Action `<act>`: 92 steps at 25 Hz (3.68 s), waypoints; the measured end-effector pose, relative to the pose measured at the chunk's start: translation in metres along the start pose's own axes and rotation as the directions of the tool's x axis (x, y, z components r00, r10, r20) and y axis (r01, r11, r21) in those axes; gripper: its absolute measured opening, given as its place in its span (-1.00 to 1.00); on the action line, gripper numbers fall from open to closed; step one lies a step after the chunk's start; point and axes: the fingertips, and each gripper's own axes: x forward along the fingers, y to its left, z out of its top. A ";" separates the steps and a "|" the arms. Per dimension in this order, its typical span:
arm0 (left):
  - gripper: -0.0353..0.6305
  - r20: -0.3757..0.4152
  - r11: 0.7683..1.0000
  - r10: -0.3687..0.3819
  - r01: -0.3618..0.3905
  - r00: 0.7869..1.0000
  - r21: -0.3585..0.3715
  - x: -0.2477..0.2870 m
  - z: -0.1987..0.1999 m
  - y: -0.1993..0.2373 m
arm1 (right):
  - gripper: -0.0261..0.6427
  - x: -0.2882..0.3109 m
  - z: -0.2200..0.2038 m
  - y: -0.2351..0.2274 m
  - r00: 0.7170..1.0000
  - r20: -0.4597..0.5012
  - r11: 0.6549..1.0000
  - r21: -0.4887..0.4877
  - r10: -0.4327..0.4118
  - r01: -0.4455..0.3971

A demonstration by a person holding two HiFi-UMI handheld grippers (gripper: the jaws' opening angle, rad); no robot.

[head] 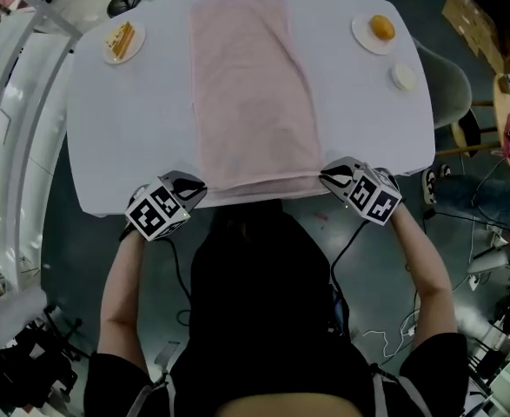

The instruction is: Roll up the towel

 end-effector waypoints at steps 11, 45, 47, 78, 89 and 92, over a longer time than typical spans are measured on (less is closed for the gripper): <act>-0.82 -0.038 0.992 0.074 -0.078 0.997 -0.095 0.019 0.003 0.040 | -0.84 0.023 0.002 -0.049 1.000 0.011 0.999 0.036 -0.011 0.010; -0.28 0.103 0.991 0.130 -0.127 0.986 -0.033 0.009 0.017 0.009 | -0.04 0.027 0.001 -0.072 0.995 0.000 0.973 0.209 -0.095 0.093; -0.28 0.065 0.995 0.097 -0.098 0.993 0.019 0.023 0.012 -0.004 | 0.02 0.029 -0.006 -0.068 0.998 -0.012 0.967 0.246 -0.066 0.067; -0.29 -0.108 0.941 0.176 -0.135 0.978 0.312 0.039 -0.016 -0.009 | -0.42 0.027 -0.014 -0.002 0.967 -0.054 0.885 -0.418 -0.250 0.205; -0.80 -0.109 0.934 0.226 -0.183 0.968 0.307 0.037 -0.013 0.008 | -0.80 0.034 -0.016 -0.016 0.972 -0.072 0.859 -0.485 -0.225 0.164; -0.82 -0.115 0.935 0.219 -0.175 0.969 0.309 0.035 -0.016 0.005 | -0.82 0.029 -0.016 -0.010 0.974 -0.072 0.862 -0.482 -0.216 0.155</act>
